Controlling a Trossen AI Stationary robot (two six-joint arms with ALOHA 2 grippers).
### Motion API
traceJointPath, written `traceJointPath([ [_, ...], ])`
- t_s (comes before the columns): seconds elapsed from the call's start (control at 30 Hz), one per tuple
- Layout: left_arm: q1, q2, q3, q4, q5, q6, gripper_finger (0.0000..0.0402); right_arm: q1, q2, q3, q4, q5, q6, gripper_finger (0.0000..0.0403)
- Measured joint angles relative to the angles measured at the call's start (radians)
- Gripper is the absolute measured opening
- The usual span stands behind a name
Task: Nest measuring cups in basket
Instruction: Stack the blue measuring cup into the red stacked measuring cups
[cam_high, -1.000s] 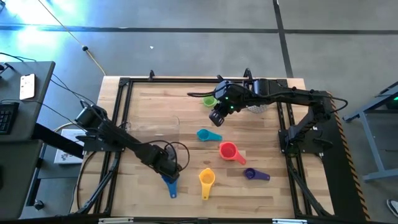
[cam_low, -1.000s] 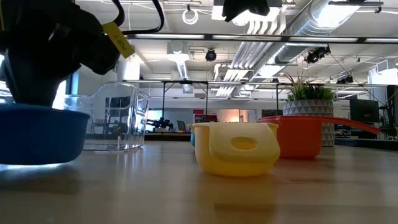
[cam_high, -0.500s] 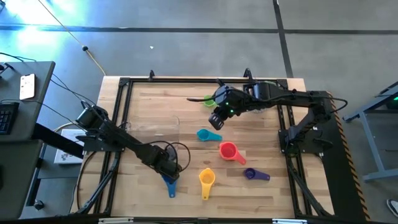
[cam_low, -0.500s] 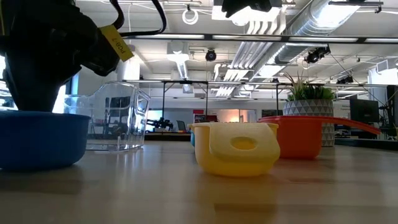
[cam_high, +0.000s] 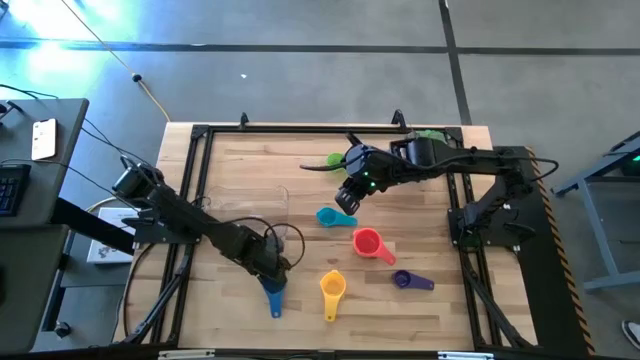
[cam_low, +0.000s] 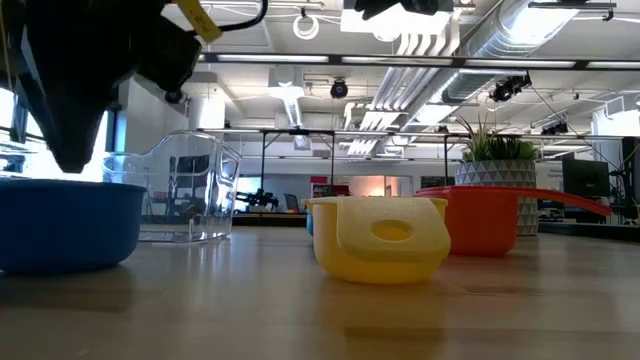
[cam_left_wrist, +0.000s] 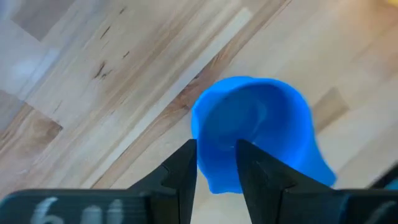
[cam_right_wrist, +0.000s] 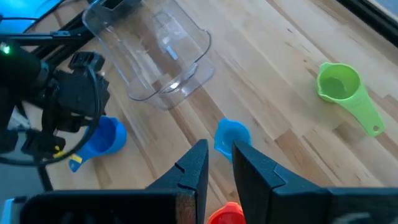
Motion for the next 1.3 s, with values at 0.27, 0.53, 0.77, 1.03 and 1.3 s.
traceJointPath([
  [0.27,0.011,-0.161,0.000,-0.004,-0.075,0.040,0.0104,0.031,0.000,0.000,0.031,-0.039,-0.036,0.0064],
  [0.53,0.033,-0.345,0.000,-0.038,-0.194,0.089,0.0104,0.073,0.000,0.000,0.086,-0.044,-0.080,0.0076],
  [0.77,0.058,-0.506,0.000,-0.041,-0.247,0.268,0.0104,0.121,0.021,0.000,0.160,-0.015,0.083,0.0130],
  [1.03,0.089,-0.643,0.000,-0.088,-0.265,0.492,0.0104,0.169,0.140,0.000,0.227,-0.014,0.334,0.0149],
  [1.3,0.101,-0.729,0.000,-0.194,-0.265,0.573,0.0104,0.207,0.280,0.000,0.371,0.004,0.455,0.0149],
])
